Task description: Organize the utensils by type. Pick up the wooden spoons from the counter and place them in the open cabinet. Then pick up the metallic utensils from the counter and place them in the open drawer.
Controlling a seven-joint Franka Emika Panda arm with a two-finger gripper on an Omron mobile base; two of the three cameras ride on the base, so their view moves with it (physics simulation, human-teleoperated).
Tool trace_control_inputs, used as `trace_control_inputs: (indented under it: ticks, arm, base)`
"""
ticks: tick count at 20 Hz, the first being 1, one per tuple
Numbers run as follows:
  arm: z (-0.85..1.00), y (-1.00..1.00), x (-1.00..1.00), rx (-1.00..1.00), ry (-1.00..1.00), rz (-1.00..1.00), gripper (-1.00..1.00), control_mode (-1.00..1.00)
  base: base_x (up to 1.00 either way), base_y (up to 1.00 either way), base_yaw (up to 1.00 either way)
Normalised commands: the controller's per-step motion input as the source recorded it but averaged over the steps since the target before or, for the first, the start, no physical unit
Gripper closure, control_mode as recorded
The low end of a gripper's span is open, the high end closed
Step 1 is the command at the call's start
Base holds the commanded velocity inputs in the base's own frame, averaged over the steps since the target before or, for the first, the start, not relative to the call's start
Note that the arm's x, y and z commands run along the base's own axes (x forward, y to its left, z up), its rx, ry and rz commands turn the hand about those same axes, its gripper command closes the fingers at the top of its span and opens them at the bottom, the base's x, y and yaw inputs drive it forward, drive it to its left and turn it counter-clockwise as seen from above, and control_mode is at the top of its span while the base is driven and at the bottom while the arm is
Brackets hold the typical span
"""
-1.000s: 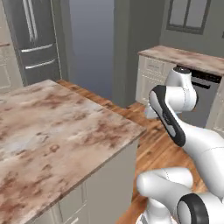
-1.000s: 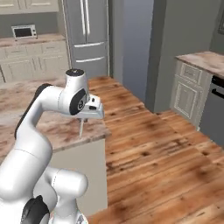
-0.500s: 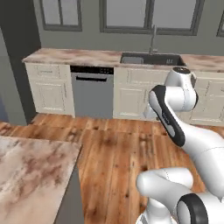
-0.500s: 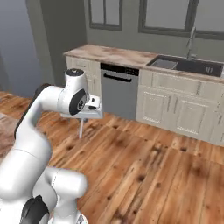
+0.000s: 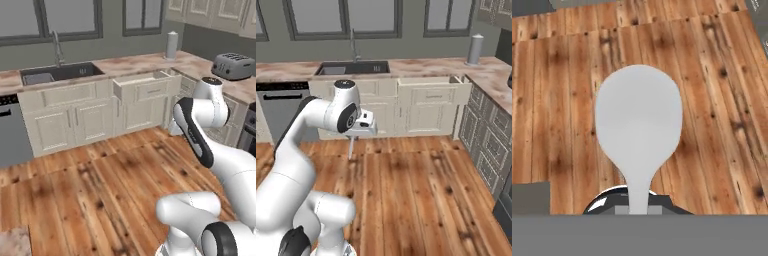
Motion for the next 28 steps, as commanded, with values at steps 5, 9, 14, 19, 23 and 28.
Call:
trace_control_inputs:
  ticks: [5, 9, 14, 19, 23, 28]
  arm:
    - [0.00, 0.00, 0.00, 0.00, 0.00, 0.00, 1.00, 1.00]
    - [0.00, 0.00, 0.00, 0.00, 0.00, 0.00, 1.00, 1.00]
    - [0.00, 0.00, 0.00, 0.00, 0.00, 0.00, 1.00, 1.00]
    - [0.00, 0.00, 0.00, 0.00, 0.00, 0.00, 1.00, 1.00]
    - [0.00, 0.00, 0.00, 0.00, 0.00, 0.00, 1.00, 1.00]
    - [0.00, 0.00, 0.00, 0.00, 0.00, 0.00, 1.00, 1.00]
  base:
    - [0.76, 0.13, -0.54]
    - [0.92, 0.42, -0.39]
    - [0.91, 0.58, -0.36]
    - [0.90, 0.64, -0.33]
    - [0.83, 0.75, -0.27]
    - [0.67, 0.87, -0.22]
